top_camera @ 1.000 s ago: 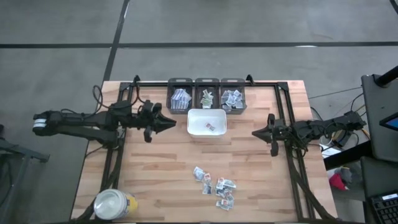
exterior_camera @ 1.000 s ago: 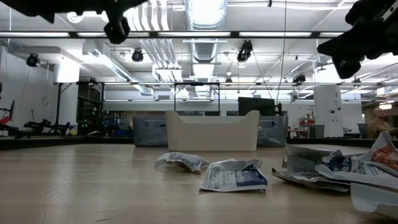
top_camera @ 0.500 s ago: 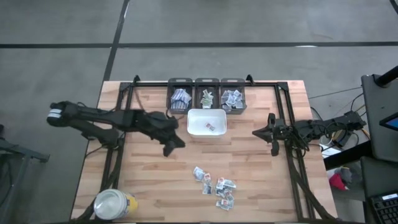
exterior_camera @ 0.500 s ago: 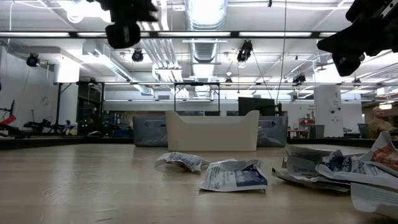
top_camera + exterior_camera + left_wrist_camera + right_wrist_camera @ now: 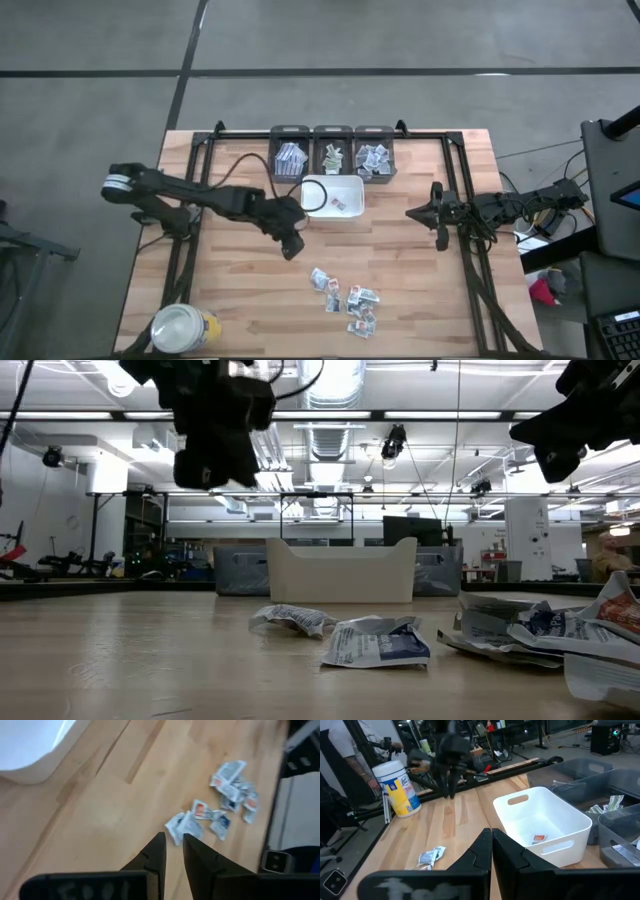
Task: Pick & Place First Aid Supplies
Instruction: Put the white alcohol pad into the right black bin
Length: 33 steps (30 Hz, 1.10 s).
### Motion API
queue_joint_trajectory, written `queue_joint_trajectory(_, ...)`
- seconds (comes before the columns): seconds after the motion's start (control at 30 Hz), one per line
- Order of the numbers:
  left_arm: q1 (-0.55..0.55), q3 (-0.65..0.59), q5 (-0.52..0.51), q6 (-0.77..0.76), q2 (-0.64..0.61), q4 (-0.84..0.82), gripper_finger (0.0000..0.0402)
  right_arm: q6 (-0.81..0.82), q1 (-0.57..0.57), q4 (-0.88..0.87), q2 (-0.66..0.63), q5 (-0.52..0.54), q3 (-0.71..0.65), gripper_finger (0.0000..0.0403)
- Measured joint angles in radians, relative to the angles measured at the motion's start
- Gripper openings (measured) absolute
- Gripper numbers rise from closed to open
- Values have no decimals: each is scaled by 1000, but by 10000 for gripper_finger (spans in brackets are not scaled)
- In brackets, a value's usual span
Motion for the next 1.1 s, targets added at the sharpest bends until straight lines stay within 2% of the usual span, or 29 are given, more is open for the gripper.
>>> queue_joint_trajectory(0.17, -1, 0, 3, -78, 82, 47, 60, 0, 0, 0, 0, 0, 0, 11)
queue_joint_trajectory(0.3, -8, 0, 50, -161, 133, 60, 60, -2, 0, 0, 0, 0, 0, 11)
queue_joint_trajectory(0.4, -20, 1, 97, -184, 154, 64, 60, -3, 0, 0, 0, 0, 0, 11)
queue_joint_trajectory(0.53, -46, 7, 103, -232, 160, 68, 60, -3, 0, 0, 0, 0, 0, 11)
queue_joint_trajectory(0.63, -71, 24, 82, -255, 164, 68, 60, -3, 0, 0, 0, 0, 0, 11)
queue_joint_trajectory(0.87, -129, 104, -37, -300, 195, 49, 53, -6, 0, 0, 0, 0, 0, 11)
queue_joint_trajectory(1.1, -145, 204, -50, -348, 296, -72, 52, -8, 0, 1, 0, 1, 0, 11)
